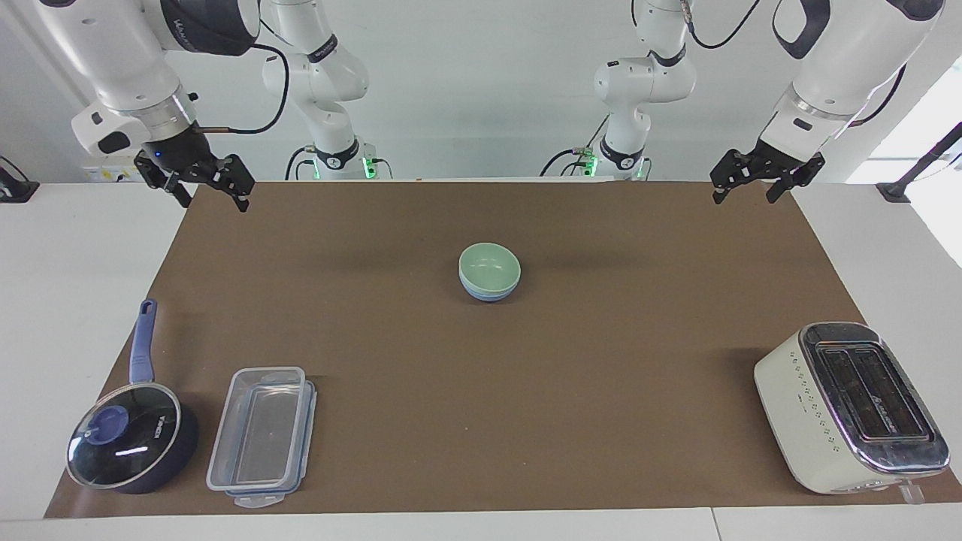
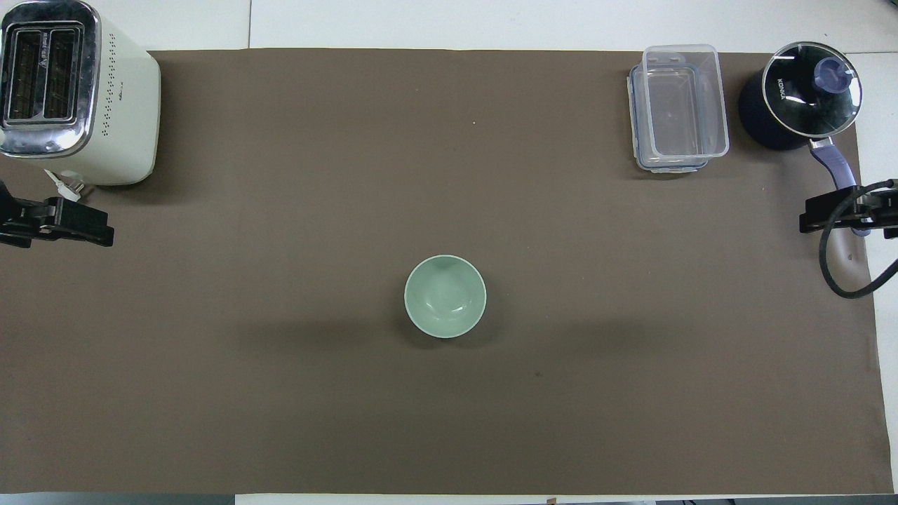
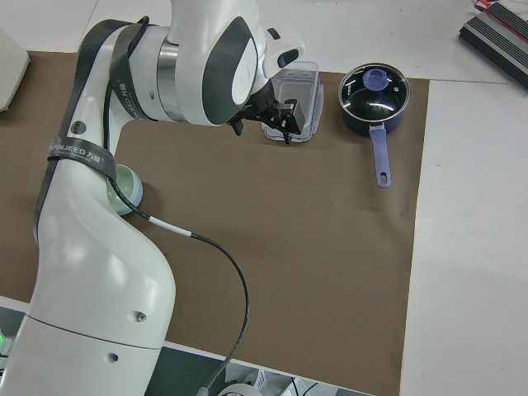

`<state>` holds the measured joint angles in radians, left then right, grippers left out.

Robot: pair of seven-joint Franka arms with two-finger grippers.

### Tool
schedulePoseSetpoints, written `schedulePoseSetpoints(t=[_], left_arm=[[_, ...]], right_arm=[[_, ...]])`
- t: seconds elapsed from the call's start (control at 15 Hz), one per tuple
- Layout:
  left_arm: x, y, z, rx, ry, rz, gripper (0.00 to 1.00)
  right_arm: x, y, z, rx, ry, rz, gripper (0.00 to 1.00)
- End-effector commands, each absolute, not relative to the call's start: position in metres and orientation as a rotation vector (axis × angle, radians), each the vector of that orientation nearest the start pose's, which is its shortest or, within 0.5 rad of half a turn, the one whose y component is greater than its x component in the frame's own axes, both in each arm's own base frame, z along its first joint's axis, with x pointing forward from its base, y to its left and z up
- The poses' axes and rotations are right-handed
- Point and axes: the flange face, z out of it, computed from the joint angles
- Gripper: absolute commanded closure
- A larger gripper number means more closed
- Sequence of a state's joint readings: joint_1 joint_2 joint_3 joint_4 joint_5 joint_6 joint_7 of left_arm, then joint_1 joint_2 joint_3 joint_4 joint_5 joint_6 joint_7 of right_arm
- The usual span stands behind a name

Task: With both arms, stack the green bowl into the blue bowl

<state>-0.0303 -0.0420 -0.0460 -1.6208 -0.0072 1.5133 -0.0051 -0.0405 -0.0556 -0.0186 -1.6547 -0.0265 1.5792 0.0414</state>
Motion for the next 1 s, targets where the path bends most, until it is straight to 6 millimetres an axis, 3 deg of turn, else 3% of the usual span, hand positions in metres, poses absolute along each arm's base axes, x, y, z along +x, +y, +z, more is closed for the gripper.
schedulePoseSetpoints(t=[0.0, 0.4, 0.93], left_arm=[[0.528, -0.038, 0.620, -3.158, 0.100, 0.093, 0.00], [0.528, -0.038, 0.620, -3.158, 0.102, 0.093, 0.00], [0.528, -0.038, 0.620, -3.158, 0.102, 0.093, 0.00]], right_arm=[[0.543, -0.029, 0.631, -3.167, 0.150, 0.044, 0.00], [0.551, -0.023, 0.638, -3.161, 0.182, 0.046, 0.02], [0.546, -0.015, 0.621, -3.152, 0.270, 0.112, 0.00]])
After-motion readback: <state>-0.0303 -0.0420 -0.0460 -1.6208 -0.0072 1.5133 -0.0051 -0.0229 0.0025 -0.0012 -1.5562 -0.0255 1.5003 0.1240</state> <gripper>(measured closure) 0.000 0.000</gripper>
